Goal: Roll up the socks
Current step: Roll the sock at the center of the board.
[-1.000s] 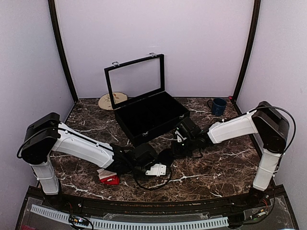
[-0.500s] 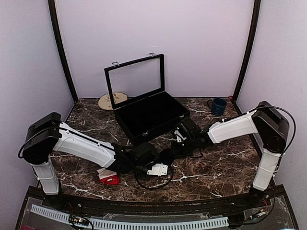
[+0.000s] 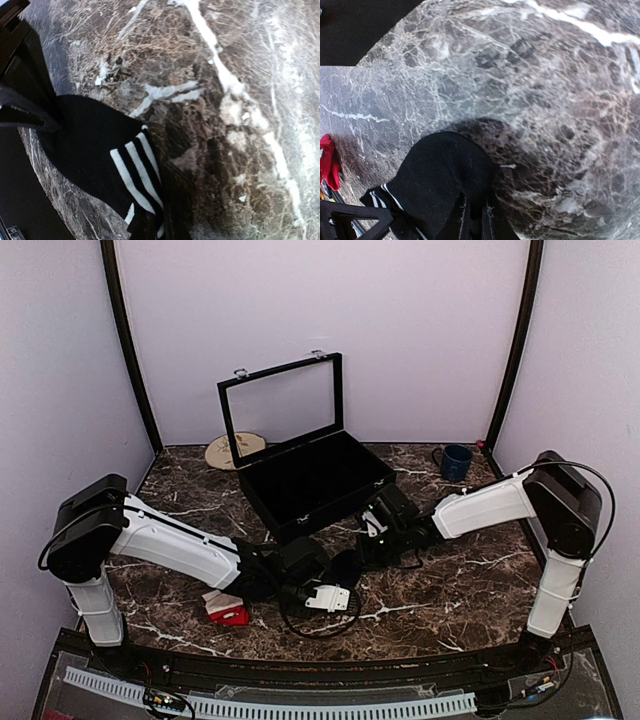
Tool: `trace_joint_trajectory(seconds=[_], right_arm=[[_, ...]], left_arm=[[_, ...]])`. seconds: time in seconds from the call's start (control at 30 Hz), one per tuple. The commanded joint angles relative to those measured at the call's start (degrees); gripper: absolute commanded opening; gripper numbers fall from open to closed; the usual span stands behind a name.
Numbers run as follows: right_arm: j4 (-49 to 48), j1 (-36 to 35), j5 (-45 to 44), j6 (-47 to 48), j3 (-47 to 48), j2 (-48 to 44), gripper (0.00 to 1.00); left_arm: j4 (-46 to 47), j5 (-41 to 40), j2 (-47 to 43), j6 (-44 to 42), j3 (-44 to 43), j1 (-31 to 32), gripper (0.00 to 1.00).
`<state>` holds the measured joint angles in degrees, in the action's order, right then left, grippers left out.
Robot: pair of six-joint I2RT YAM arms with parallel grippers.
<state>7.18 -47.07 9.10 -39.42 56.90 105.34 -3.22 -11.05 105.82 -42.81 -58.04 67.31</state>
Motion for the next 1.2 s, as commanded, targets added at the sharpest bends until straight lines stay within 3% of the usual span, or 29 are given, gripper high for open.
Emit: trace_joint_trajectory(seconds=[0.0,0.3,0.57,1.17], right_arm=[[3.5,0.3,0.6,1.2,-0.1,3.8,0.09],[5.2,0.3,1.6,2.7,0.9,4.7,0.11],[5.8,0.3,2.5,3.4,0.6,5.2,0.13],[5.8,0.5,5.0,4.0,1.7,6.9,0.19]], left_arm=[[-2.2,4.3,-1.1,-2.2,-1.5,-0.8,0.10],[-5.7,11.9,-0.6,-7.7,-4.9,-2.8,0.11],[-17.3,21.5,3.2,-10.4,-12.8,-7.0,0.11],[-26.7,34.8,8.8,-9.0,-20.3,-9.4,0.12]])
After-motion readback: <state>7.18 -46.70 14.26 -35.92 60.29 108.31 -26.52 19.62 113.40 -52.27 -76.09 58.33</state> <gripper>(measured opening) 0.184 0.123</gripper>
